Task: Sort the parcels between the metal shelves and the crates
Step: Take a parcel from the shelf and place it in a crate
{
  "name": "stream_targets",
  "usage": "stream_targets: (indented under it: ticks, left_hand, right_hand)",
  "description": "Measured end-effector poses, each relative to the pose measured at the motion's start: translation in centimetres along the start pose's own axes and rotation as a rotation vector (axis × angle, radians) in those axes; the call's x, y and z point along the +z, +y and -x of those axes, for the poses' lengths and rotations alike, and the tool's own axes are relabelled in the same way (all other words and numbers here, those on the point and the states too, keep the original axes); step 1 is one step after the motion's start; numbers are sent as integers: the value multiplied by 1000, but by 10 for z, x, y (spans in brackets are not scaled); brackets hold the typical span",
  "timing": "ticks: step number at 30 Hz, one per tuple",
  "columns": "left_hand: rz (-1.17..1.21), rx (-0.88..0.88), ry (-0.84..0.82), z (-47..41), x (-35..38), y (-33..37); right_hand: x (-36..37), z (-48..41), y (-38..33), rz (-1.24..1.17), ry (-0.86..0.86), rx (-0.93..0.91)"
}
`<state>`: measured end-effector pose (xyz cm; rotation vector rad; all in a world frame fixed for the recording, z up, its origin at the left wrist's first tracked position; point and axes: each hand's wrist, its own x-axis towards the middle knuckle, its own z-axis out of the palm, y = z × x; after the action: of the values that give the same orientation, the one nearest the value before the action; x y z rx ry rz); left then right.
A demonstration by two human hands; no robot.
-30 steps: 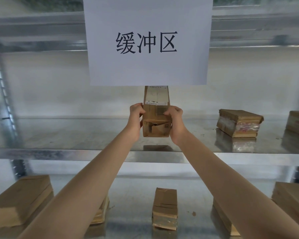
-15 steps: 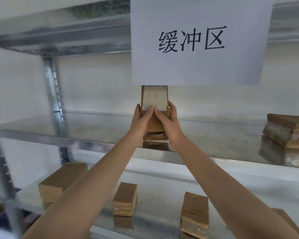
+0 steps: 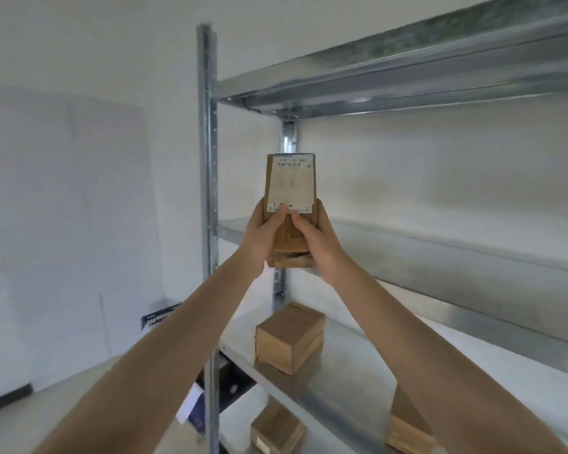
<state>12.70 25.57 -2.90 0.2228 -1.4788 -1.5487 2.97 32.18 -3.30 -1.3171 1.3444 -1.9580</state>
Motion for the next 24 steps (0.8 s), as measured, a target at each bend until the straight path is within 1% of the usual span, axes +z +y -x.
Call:
stream_targets:
  ticks: [3, 7, 12, 17, 24]
  left_hand:
    - [-23, 1, 91, -2, -84, 10]
    - [-111, 6, 206, -2, -186, 14]
    - [-158, 16, 373, -6, -293, 10]
    - [-212, -10, 479, -37, -386, -4]
    - [-260, -5, 559, -132, -472, -20]
  right_hand:
    - [78, -20, 30, -8, -85, 25]
    - [171, -41, 71, -26, -225, 67]
    - [272, -73, 130, -81, -379, 116]
    - [350, -125, 192, -118, -489, 160]
    - [424, -243, 254, -143, -586, 149]
